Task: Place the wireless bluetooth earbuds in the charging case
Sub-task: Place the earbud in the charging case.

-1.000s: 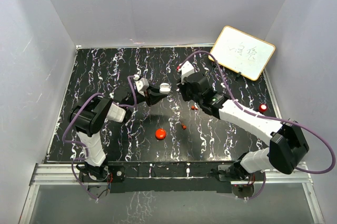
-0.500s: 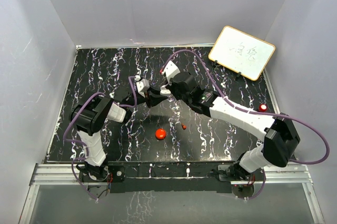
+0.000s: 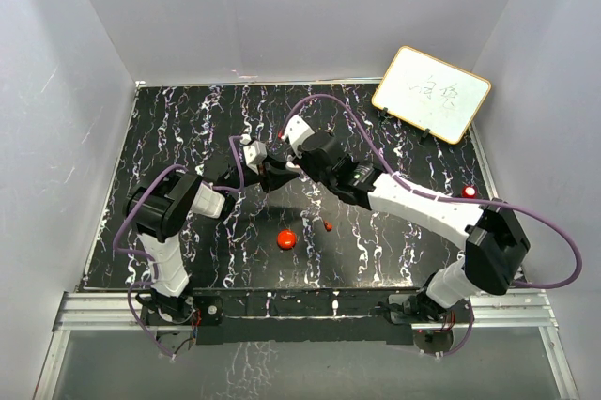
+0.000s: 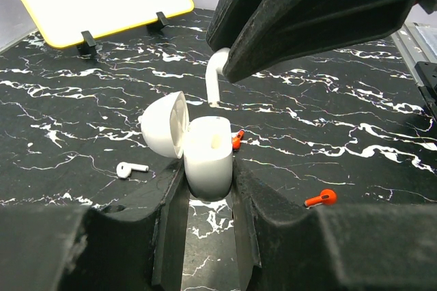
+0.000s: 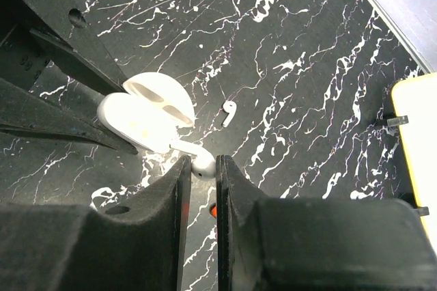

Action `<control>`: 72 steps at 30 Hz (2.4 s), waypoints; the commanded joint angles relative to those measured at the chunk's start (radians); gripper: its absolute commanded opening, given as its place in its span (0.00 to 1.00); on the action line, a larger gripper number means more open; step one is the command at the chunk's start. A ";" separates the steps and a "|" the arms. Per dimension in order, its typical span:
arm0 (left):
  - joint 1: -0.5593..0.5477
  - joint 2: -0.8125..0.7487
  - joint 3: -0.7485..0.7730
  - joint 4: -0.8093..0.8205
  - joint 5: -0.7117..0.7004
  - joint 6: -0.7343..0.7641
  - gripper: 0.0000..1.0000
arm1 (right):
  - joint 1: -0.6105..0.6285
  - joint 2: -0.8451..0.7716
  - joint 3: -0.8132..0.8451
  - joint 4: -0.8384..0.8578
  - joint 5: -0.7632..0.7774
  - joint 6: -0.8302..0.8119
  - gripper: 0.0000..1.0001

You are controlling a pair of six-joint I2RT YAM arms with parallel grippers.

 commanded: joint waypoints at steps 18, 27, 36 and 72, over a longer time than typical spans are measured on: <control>0.006 0.000 0.025 0.185 0.044 0.009 0.00 | 0.047 0.043 0.077 0.037 0.013 -0.030 0.04; 0.006 0.005 0.030 0.185 0.047 0.006 0.00 | 0.055 0.026 0.065 0.052 0.009 -0.046 0.04; 0.006 0.007 0.030 0.185 0.056 0.003 0.00 | 0.060 0.015 0.058 0.057 0.001 -0.058 0.04; 0.008 -0.030 0.020 0.185 0.061 0.009 0.00 | 0.072 -0.018 0.026 0.091 -0.057 -0.077 0.04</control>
